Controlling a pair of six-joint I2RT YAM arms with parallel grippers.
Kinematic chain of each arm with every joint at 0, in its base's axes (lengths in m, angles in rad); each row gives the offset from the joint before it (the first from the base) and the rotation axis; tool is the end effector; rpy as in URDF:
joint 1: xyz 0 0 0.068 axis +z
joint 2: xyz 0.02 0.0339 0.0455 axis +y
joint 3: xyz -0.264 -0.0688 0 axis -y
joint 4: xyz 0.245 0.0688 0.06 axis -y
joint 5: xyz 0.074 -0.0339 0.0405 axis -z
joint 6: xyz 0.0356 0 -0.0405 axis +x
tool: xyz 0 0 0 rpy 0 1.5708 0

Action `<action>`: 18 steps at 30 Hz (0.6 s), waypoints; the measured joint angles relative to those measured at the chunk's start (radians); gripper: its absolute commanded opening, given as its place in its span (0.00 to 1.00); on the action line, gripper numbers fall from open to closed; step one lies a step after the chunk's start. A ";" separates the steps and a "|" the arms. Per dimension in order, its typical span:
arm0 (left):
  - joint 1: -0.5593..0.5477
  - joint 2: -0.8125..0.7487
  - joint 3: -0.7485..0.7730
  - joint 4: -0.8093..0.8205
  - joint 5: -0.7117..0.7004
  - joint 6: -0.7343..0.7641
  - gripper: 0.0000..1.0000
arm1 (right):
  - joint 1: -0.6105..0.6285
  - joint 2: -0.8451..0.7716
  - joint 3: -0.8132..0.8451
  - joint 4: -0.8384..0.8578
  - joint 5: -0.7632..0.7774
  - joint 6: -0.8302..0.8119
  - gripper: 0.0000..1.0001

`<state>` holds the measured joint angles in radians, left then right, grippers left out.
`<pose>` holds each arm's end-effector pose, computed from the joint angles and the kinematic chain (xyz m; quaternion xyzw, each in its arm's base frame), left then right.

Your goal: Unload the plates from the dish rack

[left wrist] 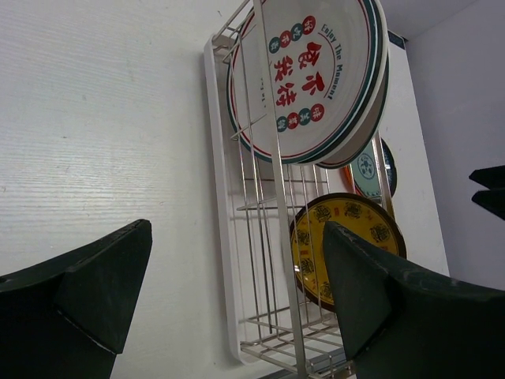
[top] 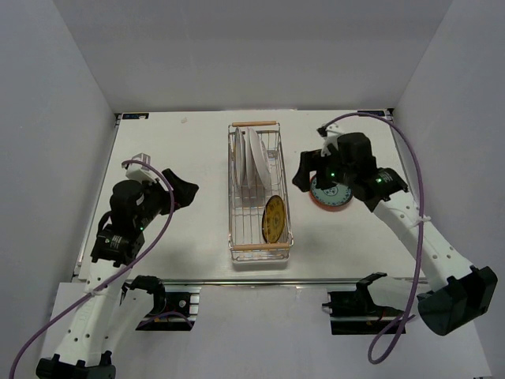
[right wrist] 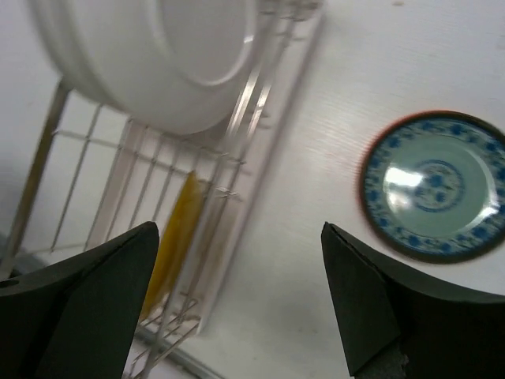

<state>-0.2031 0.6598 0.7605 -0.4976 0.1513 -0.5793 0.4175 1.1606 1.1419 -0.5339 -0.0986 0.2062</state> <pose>0.1457 -0.0355 0.3174 -0.1141 0.8234 -0.2687 0.4865 0.2307 0.1062 0.3536 -0.1159 0.8647 0.1903 0.4501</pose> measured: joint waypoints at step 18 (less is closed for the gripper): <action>0.000 -0.013 -0.005 -0.002 0.019 0.006 0.98 | 0.376 0.178 0.081 -0.187 0.071 0.000 0.89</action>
<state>-0.2031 0.6472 0.7559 -0.4992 0.1703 -0.5728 0.7933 1.3384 1.2232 -0.7208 -0.0277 0.2058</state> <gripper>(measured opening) 0.982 0.889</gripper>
